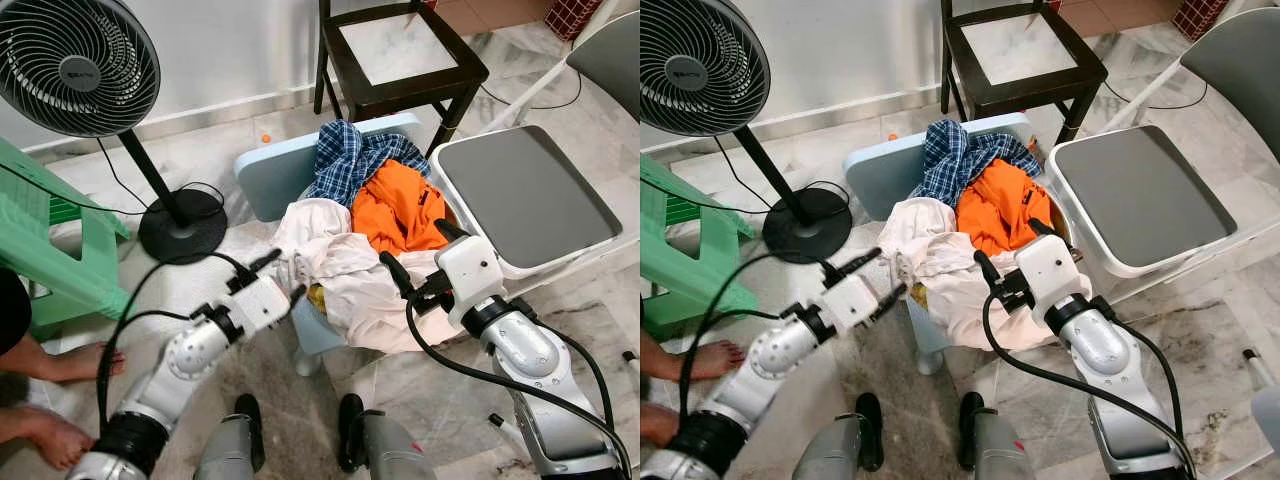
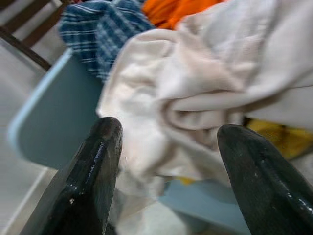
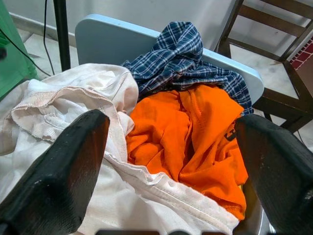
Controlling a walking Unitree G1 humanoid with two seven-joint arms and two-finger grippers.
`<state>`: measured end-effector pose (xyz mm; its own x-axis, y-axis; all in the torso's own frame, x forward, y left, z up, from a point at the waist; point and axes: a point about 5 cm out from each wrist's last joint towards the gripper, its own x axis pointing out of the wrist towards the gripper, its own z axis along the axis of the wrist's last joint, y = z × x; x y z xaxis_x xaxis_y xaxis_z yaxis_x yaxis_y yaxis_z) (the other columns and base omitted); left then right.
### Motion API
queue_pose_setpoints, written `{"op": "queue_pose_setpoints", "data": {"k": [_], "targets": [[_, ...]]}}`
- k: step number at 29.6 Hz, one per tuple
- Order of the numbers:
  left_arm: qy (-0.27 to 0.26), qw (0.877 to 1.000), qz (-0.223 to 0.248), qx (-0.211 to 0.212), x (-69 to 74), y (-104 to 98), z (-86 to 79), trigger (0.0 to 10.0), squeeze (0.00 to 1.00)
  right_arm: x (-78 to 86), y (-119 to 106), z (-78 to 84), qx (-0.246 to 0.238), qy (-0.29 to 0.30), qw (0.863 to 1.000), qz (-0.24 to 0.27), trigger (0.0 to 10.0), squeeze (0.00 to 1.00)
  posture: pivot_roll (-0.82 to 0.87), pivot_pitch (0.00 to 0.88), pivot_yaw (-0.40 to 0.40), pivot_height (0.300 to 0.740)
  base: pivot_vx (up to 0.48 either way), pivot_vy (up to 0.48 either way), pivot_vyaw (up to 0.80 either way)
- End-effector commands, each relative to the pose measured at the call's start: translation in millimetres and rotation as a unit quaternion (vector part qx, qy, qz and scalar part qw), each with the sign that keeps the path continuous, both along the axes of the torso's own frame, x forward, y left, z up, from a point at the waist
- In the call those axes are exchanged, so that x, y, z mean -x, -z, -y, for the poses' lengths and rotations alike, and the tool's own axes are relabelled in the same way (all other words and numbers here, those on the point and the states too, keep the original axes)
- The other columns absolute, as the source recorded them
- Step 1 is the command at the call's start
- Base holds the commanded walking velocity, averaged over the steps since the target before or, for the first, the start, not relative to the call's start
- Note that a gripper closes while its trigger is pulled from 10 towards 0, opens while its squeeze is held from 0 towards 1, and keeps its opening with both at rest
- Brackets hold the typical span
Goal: Hang hanger
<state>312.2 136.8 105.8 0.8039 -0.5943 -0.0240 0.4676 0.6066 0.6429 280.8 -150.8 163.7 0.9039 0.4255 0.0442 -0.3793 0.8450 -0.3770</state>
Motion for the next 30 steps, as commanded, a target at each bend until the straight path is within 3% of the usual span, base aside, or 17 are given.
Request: {"op": "queue_pose_setpoints", "data": {"k": [1,9,30], "targets": [[-0.006,1.0,-0.023,-0.01,4.1,12.3,-2.0,10.0,0.0,2.0,7.1,2.0,0.003,0.0,1.0,-0.014,10.0,0.75,0.03,0.355,-0.063,0.74,0.0,0.0,0.0],[-0.009,1.0,-0.022,-0.019,-4.3,9.9,-2.1,10.0,0.0,0.6,6.0,0.4,0.001,0.0,1.0,-0.011,10.0,0.75,0.03,0.356,-0.062,0.74,0.0,0.0,0.0],[0.019,1.0,0.009,-0.002,-26.1,-8.8,33.2,10.0,0.0,1.5,5.4,-0.1,-0.001,0.007,1.0,-0.007,10.0,0.75,0.01,0.355,-0.051,0.74,0.0,0.0,0.0]]}}
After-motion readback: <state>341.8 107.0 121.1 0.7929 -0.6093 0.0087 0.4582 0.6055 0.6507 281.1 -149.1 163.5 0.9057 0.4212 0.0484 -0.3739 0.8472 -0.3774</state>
